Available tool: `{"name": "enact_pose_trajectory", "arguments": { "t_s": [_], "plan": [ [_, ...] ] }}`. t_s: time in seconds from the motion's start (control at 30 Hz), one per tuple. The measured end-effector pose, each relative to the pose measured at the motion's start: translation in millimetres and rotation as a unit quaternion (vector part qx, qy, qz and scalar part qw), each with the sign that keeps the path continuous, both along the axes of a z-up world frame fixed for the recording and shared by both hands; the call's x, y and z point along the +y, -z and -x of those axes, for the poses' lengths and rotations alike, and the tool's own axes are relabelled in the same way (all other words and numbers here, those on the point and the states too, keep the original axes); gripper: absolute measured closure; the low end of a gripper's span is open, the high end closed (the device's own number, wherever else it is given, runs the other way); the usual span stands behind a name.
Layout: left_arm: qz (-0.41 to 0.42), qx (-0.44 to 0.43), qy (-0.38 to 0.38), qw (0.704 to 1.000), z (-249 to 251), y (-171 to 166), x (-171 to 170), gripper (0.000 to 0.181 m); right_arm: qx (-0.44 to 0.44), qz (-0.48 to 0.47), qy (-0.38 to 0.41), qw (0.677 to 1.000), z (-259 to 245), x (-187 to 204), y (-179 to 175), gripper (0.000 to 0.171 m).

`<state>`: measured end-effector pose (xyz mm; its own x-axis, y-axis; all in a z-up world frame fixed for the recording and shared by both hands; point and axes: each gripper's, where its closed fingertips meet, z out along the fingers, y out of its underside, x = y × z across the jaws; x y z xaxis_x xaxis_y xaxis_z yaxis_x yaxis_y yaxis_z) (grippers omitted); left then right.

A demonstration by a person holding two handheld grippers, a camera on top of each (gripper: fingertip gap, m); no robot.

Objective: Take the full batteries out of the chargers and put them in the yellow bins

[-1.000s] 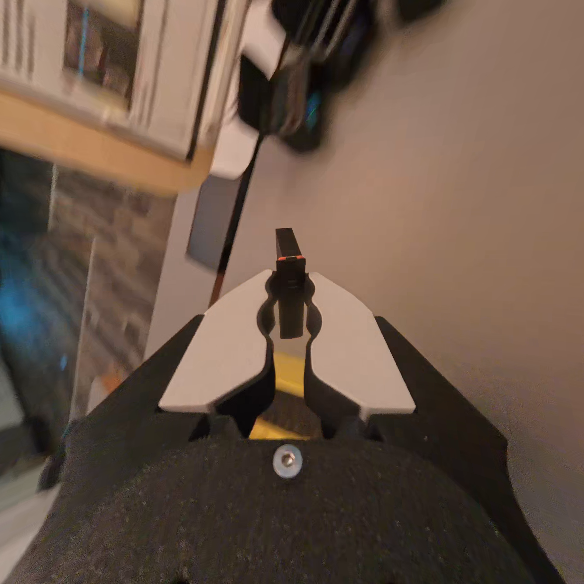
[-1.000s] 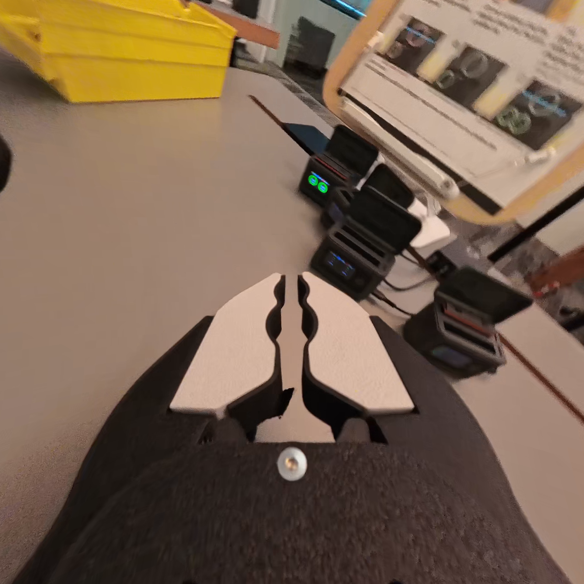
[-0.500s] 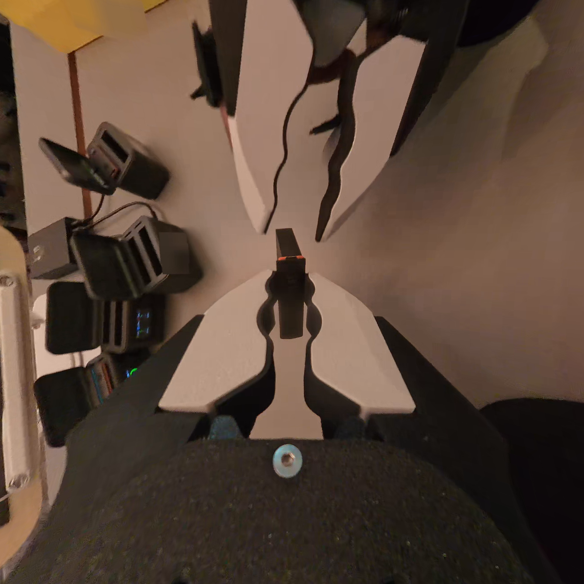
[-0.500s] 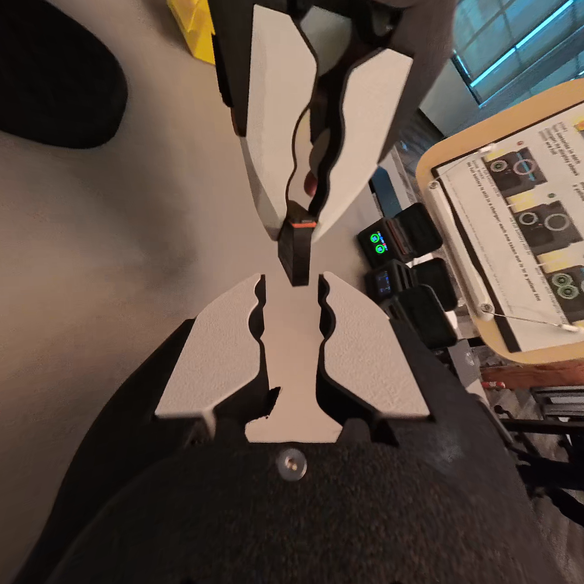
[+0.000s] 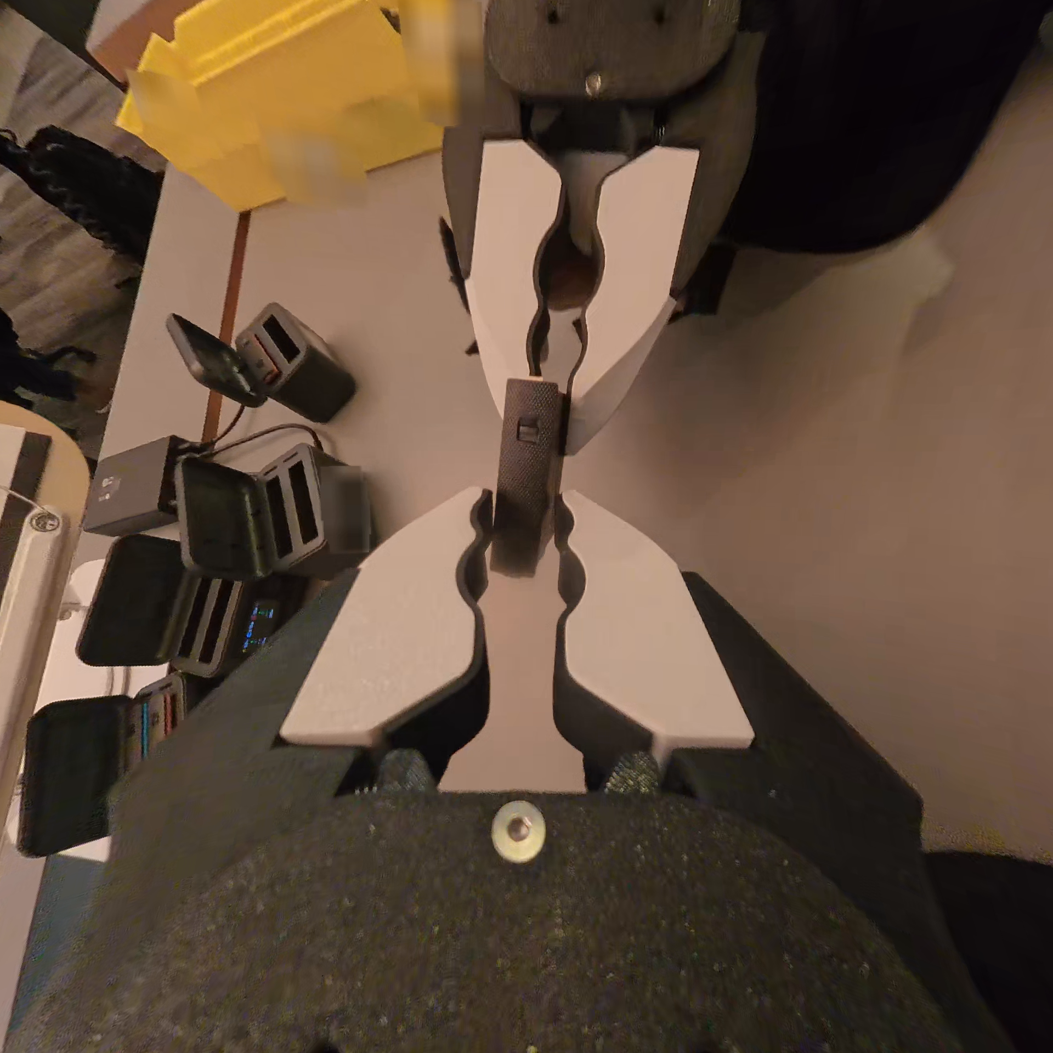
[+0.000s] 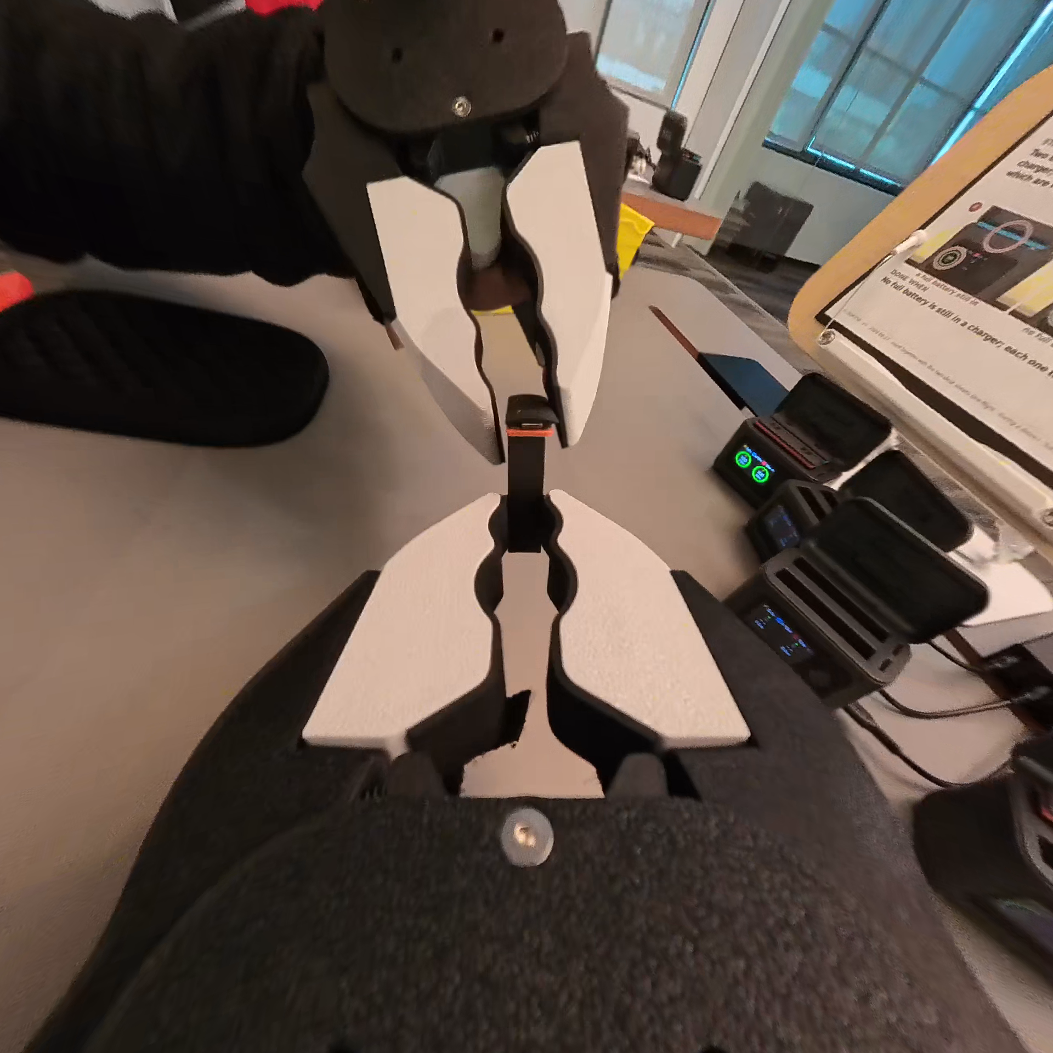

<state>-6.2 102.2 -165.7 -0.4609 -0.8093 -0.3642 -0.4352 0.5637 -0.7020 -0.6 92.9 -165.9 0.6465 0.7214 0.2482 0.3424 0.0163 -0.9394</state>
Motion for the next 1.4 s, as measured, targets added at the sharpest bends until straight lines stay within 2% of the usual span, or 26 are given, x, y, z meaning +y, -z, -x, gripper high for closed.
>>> {"name": "enact_pose_trajectory", "arguments": {
  "t_s": [0.17,0.4,0.5,0.73,0.83,0.97,1.1,1.4],
  "plan": [
    [0.014,-0.019,-0.005,1.0,-7.2,-8.2,-1.7,0.162,0.054,0.019,-0.007,0.998,-4.0,0.1,-4.2,0.161],
    [-0.001,0.024,0.009,1.0,-9.2,-7.6,4.6,0.165,0.054,0.027,0.027,0.998,-14.4,9.0,-0.6,0.157],
    [-0.022,0.033,-0.002,0.999,-14.6,-20.7,28.9,0.165,0.045,0.033,0.065,0.996,-30.1,17.5,2.7,0.145],
    [-0.04,0.082,-0.031,0.995,-44.8,-48.1,126.1,0.166,0.02,0.064,0.086,0.994,-40.0,22.7,20.9,0.146],
    [-0.04,0.118,-0.045,0.991,-61.4,-39.2,164.0,0.166,0.0,0.074,0.087,0.993,-38.7,22.7,29.8,0.148],
    [-0.036,0.156,-0.054,0.986,-80.0,-13.4,197.0,0.166,-0.01,0.096,0.084,0.992,-37.1,22.7,40.2,0.148],
    [-0.022,0.184,-0.059,0.981,-89.7,9.1,211.6,0.165,-0.011,0.101,0.082,0.992,-35.9,22.2,41.9,0.148],
    [-0.022,0.215,-0.05,0.975,-91.7,31.6,224.5,0.165,-0.015,0.105,0.081,0.991,-36.0,22.3,44.6,0.149]
  ]
}}
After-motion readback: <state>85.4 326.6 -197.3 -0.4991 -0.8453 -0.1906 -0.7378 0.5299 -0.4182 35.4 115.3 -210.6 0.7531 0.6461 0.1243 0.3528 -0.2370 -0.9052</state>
